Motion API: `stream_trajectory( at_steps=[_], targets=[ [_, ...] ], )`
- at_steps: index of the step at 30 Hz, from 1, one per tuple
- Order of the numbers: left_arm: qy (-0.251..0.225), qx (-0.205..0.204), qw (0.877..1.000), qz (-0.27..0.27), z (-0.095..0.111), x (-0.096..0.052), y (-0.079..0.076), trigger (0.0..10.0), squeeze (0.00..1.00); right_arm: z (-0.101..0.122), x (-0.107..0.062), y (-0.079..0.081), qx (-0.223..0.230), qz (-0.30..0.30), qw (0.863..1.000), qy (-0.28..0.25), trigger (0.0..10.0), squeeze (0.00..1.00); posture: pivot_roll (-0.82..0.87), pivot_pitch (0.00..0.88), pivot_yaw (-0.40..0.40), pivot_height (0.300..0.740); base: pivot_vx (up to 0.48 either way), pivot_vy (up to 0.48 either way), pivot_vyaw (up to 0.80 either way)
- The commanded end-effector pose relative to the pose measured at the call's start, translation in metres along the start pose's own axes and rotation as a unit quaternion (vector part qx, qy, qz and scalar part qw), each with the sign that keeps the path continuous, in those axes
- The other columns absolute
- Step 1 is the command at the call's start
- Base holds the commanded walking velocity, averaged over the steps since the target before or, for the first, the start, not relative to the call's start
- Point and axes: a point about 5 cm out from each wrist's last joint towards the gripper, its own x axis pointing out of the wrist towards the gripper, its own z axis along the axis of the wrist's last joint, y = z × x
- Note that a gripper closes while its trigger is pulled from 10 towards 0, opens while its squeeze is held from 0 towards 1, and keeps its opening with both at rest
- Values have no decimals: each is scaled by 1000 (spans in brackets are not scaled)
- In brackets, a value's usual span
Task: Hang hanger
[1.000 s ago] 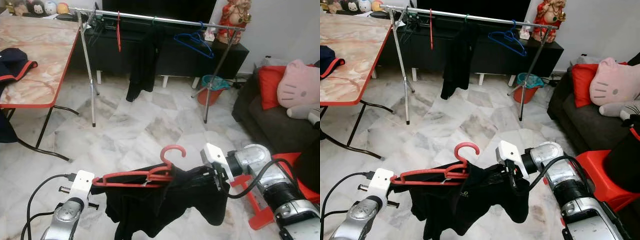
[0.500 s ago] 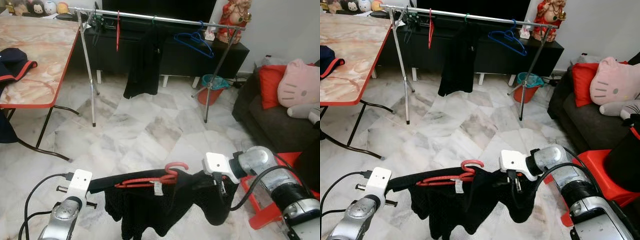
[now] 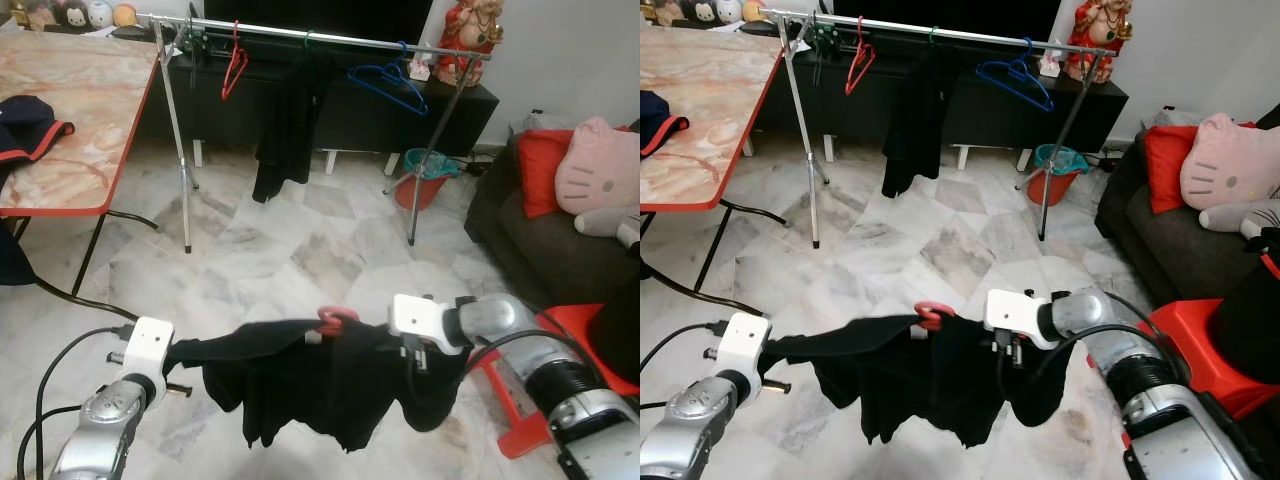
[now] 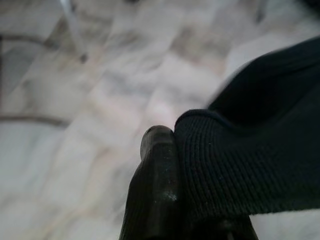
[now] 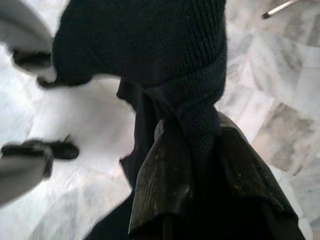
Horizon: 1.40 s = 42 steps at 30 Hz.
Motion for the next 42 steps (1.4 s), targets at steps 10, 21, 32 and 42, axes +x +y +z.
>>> stream_trajectory(
  at_steps=[10, 21, 32, 42],
  targets=[
    [-114, -23, 971, -209, 60, -17, -48, 10000, 0, 32, 33, -6, 56, -80, 995, -19, 10000, 0, 146, 28, -178, 740, 0, 0, 0],
    [-104, 5, 948, -302, 66, -31, -69, 10000, 0, 71, 63, -11, 164, -210, 960, -89, 10000, 0, 179, 3, -170, 740, 0, 0, 0],
    [-35, 62, 976, -204, 43, -16, -54, 10000, 0, 104, 77, -5, 227, -231, 929, -181, 10000, 0, 190, 0, -160, 740, 0, 0, 0],
    [-65, 83, 990, -93, 48, -5, -32, 10000, 161, 94, 84, 5, 231, -229, 934, -151, 10000, 0, 188, 0, -148, 740, 0, 0, 0]
  ],
)
